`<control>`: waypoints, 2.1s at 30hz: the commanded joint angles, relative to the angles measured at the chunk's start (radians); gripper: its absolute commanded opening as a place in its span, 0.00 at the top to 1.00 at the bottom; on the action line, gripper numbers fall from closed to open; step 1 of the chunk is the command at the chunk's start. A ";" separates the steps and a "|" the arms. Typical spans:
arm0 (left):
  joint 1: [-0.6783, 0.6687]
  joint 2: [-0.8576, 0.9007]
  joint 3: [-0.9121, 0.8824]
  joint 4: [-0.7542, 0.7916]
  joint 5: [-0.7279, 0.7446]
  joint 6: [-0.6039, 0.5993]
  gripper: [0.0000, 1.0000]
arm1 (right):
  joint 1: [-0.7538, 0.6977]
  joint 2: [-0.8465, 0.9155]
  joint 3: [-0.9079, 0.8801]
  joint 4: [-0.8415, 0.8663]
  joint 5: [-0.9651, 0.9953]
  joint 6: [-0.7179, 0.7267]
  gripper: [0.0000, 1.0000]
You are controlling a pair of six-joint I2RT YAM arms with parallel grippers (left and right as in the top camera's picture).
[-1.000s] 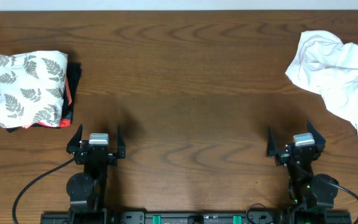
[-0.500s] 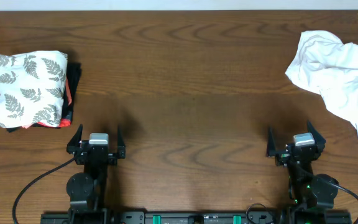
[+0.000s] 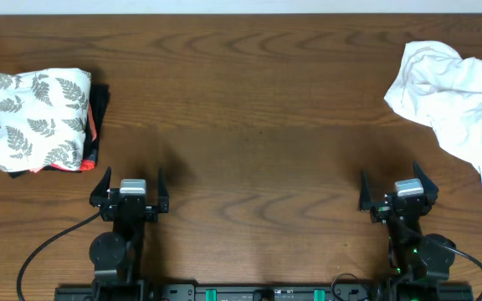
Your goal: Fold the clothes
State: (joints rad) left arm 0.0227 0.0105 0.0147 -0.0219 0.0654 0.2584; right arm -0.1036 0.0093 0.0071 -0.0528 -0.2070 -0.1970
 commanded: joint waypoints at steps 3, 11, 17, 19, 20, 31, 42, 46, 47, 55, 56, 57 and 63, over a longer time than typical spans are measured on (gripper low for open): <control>0.004 0.002 -0.010 -0.042 0.020 -0.009 0.02 | -0.008 0.002 0.000 -0.004 -0.023 -0.016 0.01; 0.004 0.006 -0.010 -0.042 0.020 -0.155 0.02 | -0.008 0.027 0.000 -0.005 -0.016 0.198 0.01; 0.004 0.066 -0.010 -0.042 0.019 -0.291 0.02 | -0.008 0.140 0.000 -0.006 0.043 0.249 0.01; 0.004 0.097 -0.006 -0.042 0.020 -0.323 0.02 | -0.008 0.188 0.002 -0.006 0.054 0.249 0.01; 0.004 0.108 -0.003 -0.042 0.020 -0.337 0.02 | -0.008 0.207 0.005 -0.006 0.054 0.250 0.01; 0.004 0.333 0.246 -0.189 0.092 -0.354 0.02 | -0.008 0.527 0.259 -0.156 0.054 0.290 0.01; 0.004 0.683 0.732 -0.655 0.162 -0.354 0.02 | -0.008 0.906 0.686 -0.528 0.042 0.290 0.01; 0.004 0.740 0.835 -0.747 0.275 -0.354 0.02 | -0.008 0.961 0.757 -0.558 0.032 0.290 0.01; 0.004 0.742 0.850 -0.757 0.294 -0.354 0.02 | -0.008 0.964 0.761 -0.557 0.028 0.290 0.01; 0.004 0.733 0.866 -0.759 0.316 -0.354 0.02 | -0.008 0.964 0.764 -0.546 0.028 0.290 0.01; 0.004 0.733 0.866 -0.759 0.316 -0.354 0.02 | -0.008 0.964 0.764 -0.546 0.029 0.290 0.01; 0.004 0.733 0.866 -0.759 0.316 -0.354 0.02 | -0.008 0.964 0.764 -0.546 0.036 0.290 0.01; 0.004 0.740 0.869 -0.760 0.299 -0.385 0.02 | -0.008 0.964 0.764 -0.546 0.056 0.291 0.01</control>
State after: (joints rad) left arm 0.0227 0.7448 0.8619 -0.7811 0.3641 -0.0929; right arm -0.1036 0.9714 0.7513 -0.6014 -0.1608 0.0814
